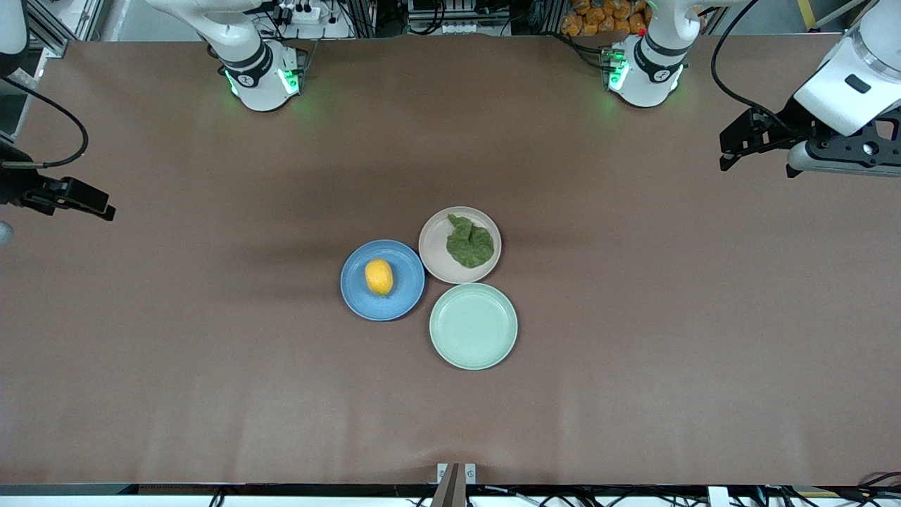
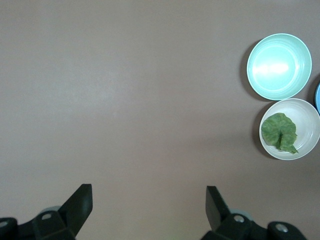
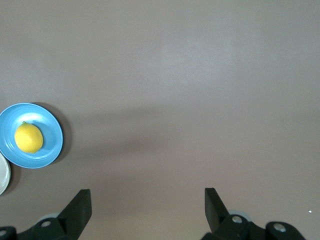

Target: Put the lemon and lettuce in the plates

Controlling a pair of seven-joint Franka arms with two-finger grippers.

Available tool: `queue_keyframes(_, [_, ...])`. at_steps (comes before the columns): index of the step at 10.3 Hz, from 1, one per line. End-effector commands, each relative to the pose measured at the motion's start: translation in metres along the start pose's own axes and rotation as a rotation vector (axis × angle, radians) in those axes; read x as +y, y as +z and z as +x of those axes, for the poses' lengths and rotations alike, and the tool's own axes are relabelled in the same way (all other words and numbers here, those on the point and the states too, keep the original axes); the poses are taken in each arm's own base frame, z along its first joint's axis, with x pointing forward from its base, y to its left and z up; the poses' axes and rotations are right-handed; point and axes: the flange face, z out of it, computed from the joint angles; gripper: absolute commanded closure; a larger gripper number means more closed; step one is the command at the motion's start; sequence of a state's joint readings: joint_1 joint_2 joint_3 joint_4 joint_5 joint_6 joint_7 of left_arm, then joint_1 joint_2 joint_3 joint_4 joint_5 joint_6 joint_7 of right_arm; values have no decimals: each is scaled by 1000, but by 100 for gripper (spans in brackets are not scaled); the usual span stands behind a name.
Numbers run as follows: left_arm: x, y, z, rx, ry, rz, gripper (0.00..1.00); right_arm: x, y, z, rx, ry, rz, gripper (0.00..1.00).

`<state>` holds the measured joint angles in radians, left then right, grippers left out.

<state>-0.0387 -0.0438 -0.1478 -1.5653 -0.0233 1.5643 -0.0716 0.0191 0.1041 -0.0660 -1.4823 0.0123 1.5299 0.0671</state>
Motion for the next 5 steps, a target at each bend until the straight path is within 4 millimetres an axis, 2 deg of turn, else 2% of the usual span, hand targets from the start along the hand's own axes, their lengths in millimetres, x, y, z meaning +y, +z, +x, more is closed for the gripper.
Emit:
queue_keyframes(1, [-1, -7, -1, -2, -4, -14, 0, 5, -11, -9, 2, 15, -12, 0])
queue_keyframes(4, [-5, -10, -2, 4, -5, -13, 0, 13, -27, -21, 16, 25, -7, 0])
queue_keyframes(5, [-8, -13, -3, 9, -8, -12, 0, 9, -28, -21, 14, 22, -7, 0])
